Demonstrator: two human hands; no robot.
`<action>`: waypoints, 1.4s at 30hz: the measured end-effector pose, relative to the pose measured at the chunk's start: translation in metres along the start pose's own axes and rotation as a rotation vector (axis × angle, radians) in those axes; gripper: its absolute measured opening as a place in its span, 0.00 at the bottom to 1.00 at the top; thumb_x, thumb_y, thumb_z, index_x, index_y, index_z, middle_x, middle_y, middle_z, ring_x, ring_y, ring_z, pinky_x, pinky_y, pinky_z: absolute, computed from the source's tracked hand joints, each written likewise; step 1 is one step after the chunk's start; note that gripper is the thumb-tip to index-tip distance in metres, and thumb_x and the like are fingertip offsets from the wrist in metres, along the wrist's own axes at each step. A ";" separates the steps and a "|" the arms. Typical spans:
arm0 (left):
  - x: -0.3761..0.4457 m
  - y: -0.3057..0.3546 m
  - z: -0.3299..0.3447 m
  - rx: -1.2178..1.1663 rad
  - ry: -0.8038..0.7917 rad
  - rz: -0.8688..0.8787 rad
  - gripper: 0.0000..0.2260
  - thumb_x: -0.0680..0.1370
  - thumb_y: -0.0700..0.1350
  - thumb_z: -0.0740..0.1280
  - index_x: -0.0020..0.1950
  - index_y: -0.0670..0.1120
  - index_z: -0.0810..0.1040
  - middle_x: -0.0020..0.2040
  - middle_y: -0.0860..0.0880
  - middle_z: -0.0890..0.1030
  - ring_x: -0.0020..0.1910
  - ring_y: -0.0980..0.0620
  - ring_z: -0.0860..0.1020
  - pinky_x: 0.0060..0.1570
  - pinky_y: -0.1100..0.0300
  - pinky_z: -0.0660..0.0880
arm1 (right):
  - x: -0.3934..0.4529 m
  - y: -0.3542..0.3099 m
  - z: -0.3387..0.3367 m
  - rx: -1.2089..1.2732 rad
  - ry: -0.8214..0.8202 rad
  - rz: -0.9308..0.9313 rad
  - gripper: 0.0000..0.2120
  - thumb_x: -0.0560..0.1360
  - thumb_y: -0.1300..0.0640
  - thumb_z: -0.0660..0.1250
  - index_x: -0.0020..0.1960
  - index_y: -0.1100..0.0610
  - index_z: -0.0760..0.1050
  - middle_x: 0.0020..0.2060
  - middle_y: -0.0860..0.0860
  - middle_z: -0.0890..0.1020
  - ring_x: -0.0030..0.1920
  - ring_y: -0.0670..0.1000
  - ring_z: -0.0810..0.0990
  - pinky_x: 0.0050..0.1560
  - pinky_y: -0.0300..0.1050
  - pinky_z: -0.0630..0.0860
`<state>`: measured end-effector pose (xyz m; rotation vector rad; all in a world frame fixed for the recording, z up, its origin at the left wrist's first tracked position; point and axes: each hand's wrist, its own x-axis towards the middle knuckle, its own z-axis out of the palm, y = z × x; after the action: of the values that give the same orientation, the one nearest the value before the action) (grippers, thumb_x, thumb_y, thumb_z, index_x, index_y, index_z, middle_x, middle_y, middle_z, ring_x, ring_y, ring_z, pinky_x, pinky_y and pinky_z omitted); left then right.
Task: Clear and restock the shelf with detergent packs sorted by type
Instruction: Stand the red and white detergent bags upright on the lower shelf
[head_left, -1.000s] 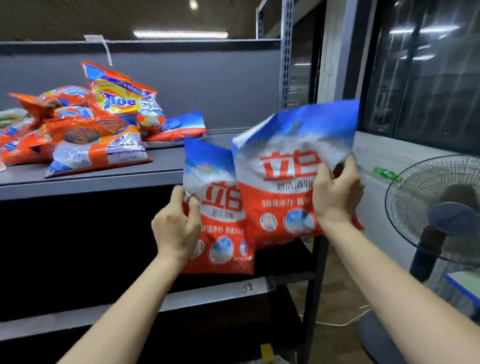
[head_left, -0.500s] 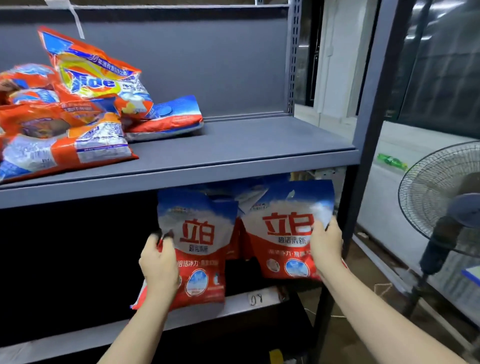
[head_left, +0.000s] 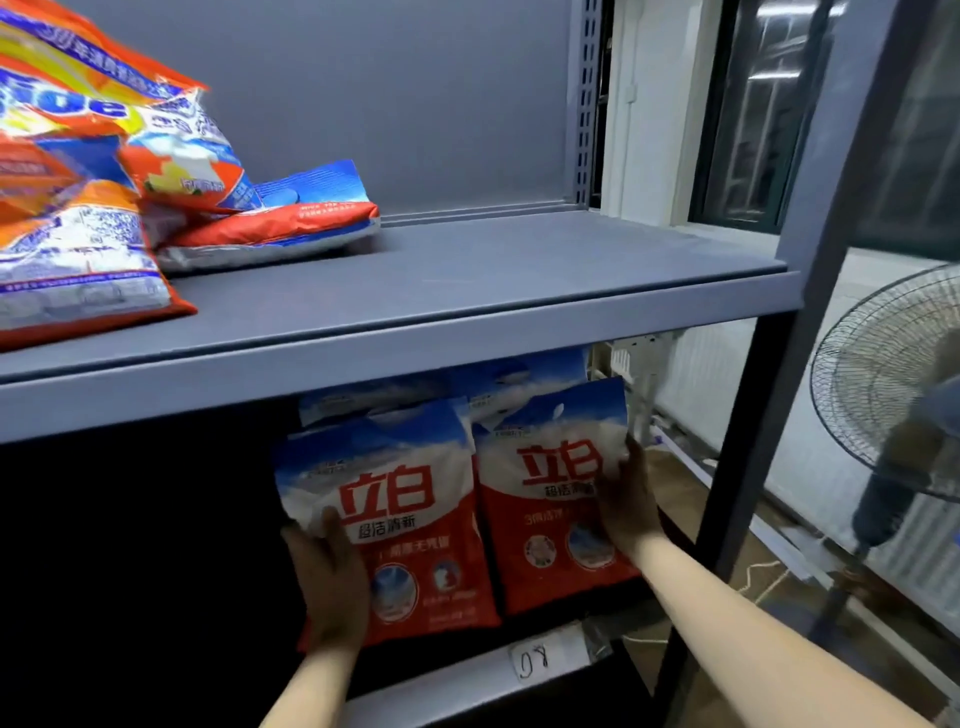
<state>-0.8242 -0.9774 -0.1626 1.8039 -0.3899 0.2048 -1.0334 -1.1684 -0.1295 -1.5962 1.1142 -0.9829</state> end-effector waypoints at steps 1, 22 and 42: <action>0.000 -0.004 0.001 0.041 -0.029 0.004 0.33 0.73 0.73 0.48 0.63 0.47 0.61 0.58 0.36 0.76 0.54 0.36 0.78 0.52 0.39 0.76 | -0.001 0.003 0.001 0.015 0.019 -0.011 0.31 0.78 0.59 0.62 0.76 0.48 0.52 0.70 0.53 0.69 0.69 0.55 0.68 0.66 0.51 0.67; -0.039 -0.029 0.029 0.825 -0.637 0.433 0.51 0.64 0.80 0.50 0.77 0.48 0.51 0.77 0.39 0.52 0.72 0.26 0.47 0.62 0.23 0.45 | -0.021 0.074 0.018 -0.639 -0.173 -0.248 0.48 0.61 0.20 0.51 0.74 0.37 0.37 0.75 0.46 0.34 0.74 0.57 0.31 0.73 0.62 0.44; -0.041 0.075 -0.018 0.739 -0.650 0.185 0.23 0.77 0.60 0.59 0.69 0.53 0.68 0.68 0.50 0.71 0.64 0.51 0.72 0.62 0.59 0.70 | -0.047 -0.027 -0.006 -0.838 -0.440 -0.094 0.31 0.76 0.48 0.63 0.76 0.51 0.56 0.74 0.54 0.62 0.73 0.56 0.62 0.68 0.49 0.67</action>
<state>-0.8882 -0.9707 -0.1043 2.5495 -1.0449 -0.1467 -1.0457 -1.1209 -0.1065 -2.3936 1.2032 -0.1541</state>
